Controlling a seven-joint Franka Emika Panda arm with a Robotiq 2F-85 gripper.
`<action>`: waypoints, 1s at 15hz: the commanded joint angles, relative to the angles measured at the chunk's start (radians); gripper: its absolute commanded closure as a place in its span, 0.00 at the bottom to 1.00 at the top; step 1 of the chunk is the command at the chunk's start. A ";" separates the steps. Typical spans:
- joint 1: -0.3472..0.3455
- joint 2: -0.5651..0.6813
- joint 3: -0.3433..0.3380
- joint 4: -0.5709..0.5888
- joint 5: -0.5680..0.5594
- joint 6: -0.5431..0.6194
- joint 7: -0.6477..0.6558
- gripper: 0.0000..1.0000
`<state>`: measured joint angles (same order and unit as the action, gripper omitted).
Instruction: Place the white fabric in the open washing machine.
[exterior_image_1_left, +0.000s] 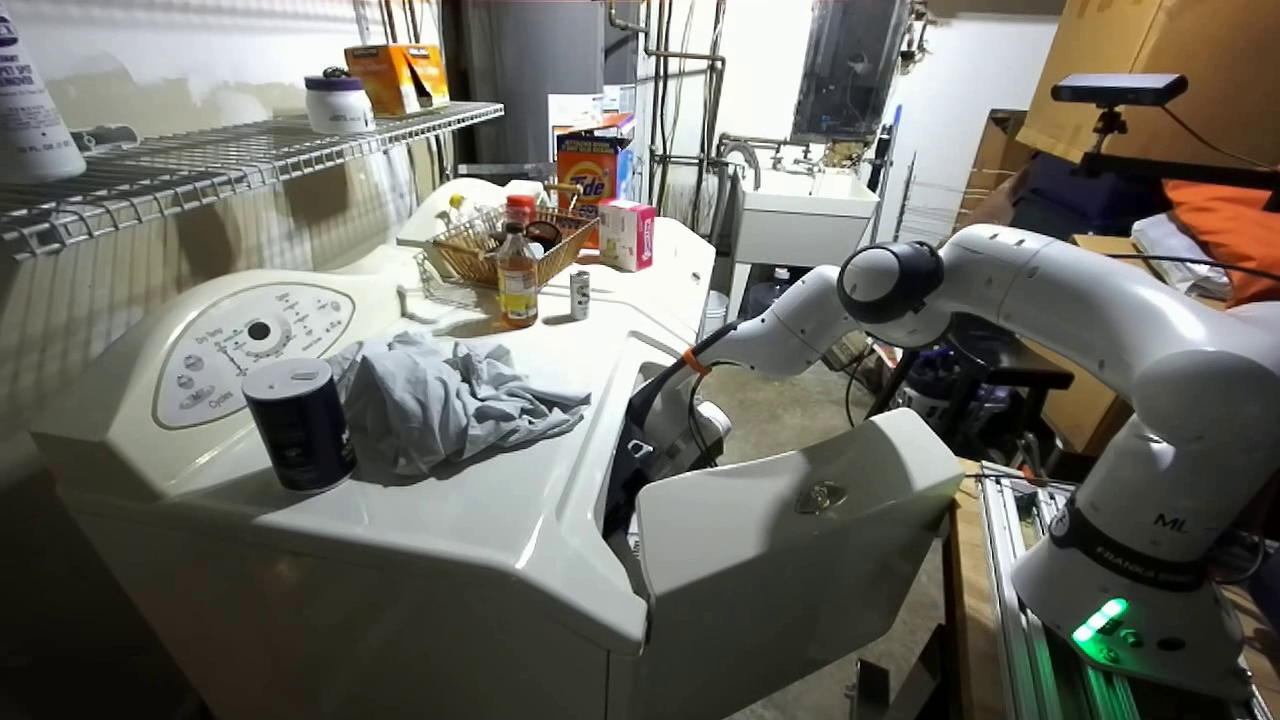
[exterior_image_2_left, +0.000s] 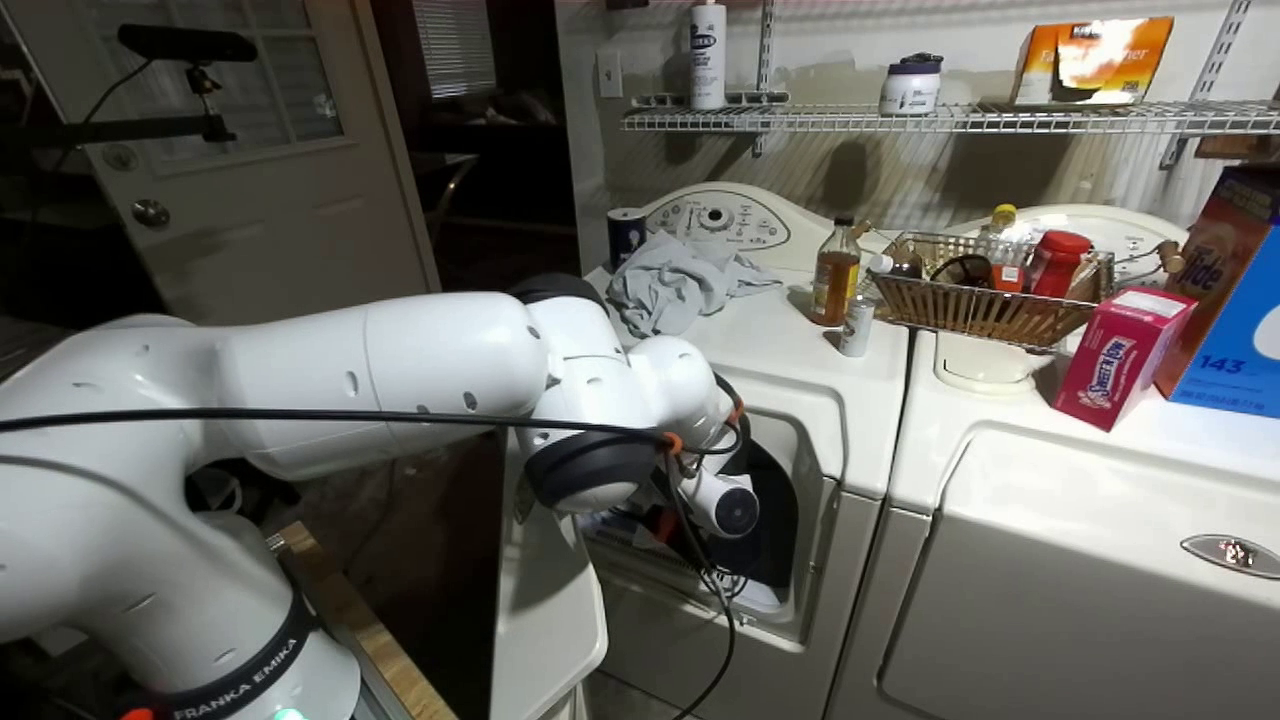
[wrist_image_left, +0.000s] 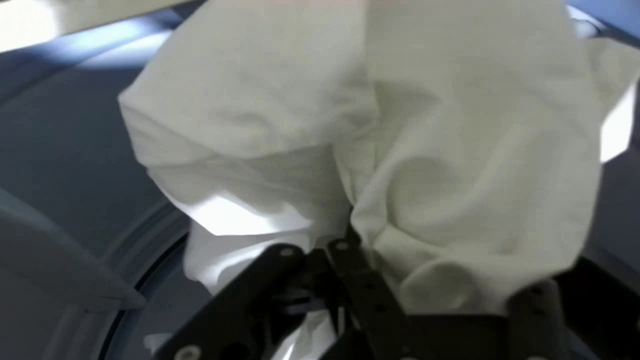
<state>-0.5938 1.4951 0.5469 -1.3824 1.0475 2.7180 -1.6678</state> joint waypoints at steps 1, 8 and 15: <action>0.058 -0.002 -0.049 0.140 0.185 -0.122 -0.119 0.39; 0.077 0.035 -0.060 0.178 0.124 -0.085 -0.027 0.00; 0.209 -0.036 -0.244 0.135 0.094 0.065 0.159 0.00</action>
<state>-0.4908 1.4446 0.3992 -1.3586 1.1234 2.7325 -1.6275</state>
